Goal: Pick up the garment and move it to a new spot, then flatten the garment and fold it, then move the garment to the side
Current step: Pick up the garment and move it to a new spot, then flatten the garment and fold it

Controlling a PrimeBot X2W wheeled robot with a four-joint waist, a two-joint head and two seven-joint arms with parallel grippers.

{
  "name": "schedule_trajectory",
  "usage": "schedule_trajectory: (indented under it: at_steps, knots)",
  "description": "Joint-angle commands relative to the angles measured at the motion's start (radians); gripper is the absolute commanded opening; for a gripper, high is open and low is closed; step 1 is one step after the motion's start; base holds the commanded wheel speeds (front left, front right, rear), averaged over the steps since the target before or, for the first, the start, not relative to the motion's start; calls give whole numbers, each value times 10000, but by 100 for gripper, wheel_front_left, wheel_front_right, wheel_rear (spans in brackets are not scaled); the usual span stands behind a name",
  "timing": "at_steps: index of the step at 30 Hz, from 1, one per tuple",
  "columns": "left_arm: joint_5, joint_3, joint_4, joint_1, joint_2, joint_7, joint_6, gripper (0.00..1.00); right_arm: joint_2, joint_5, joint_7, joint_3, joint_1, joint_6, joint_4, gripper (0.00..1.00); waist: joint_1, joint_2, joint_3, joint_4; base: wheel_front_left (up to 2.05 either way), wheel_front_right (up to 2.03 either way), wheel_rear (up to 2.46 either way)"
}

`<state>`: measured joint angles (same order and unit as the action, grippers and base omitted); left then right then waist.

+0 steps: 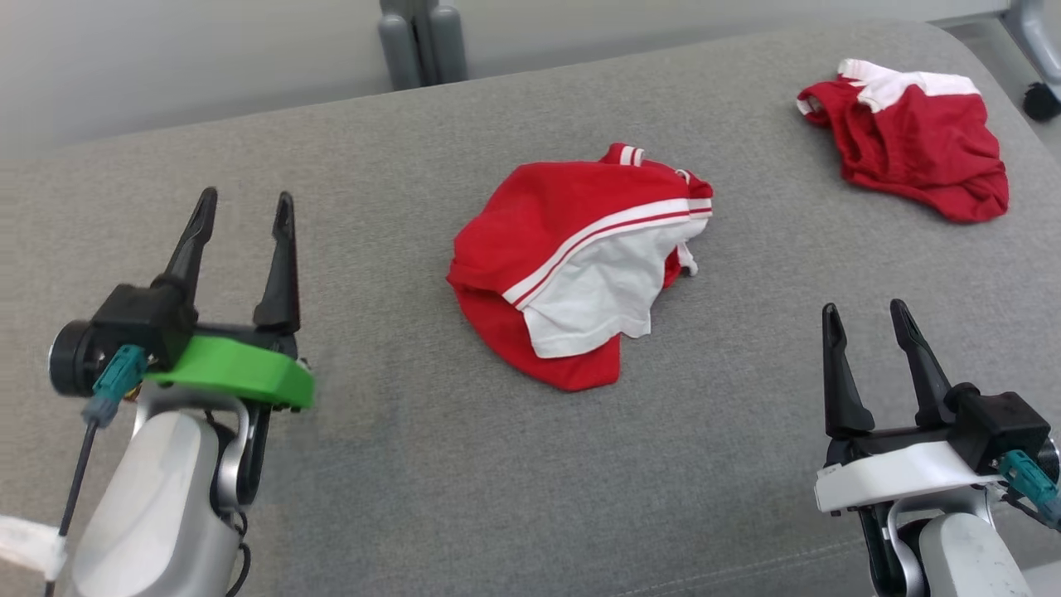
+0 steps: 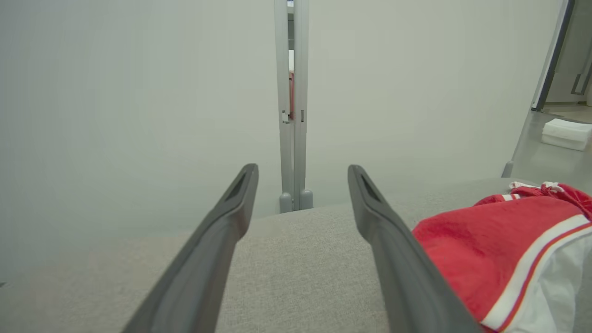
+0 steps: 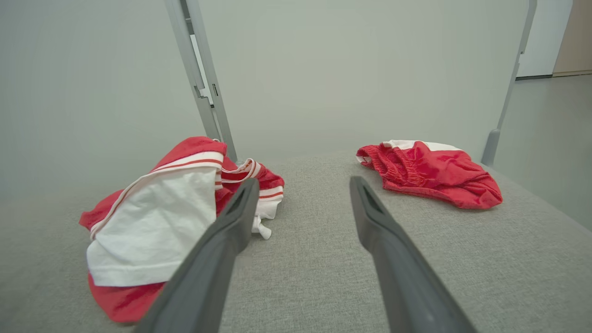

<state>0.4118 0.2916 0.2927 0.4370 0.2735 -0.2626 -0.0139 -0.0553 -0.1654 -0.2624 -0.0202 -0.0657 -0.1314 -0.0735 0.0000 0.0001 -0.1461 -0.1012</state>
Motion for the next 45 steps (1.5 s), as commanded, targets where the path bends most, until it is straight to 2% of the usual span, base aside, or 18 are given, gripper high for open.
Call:
schedule_trajectory:
  at_steps: [1,7,11,17,29,45]
  knots:
    - [-142,-162,-166,-386,117,-20,-17,100,-66,87,-32,19,153,13,56,100,0,-1,456,622,0,0,0]
    - [-233,-962,-843,-1833,278,-10,-41,100,-158,123,-31,99,267,13,52,100,0,-1,688,1029,0,0,0]
    - [-268,-1511,-1329,-3092,22,-10,31,100,-223,113,-31,172,444,13,15,100,0,-1,878,1264,0,0,0]
    - [-476,-2007,-1647,-3972,-381,-11,224,100,-310,89,-31,240,670,13,59,100,0,-1,1022,1523,0,0,0]
    - [-996,-2624,-1713,-4382,-1017,-11,822,100,-380,47,-31,374,907,12,69,100,0,-1,1106,1736,0,0,0]
    - [-1419,-2924,-1499,-4145,-1234,-12,1220,100,-367,12,-31,367,878,12,-7,100,0,-1,1052,1664,0,0,0]
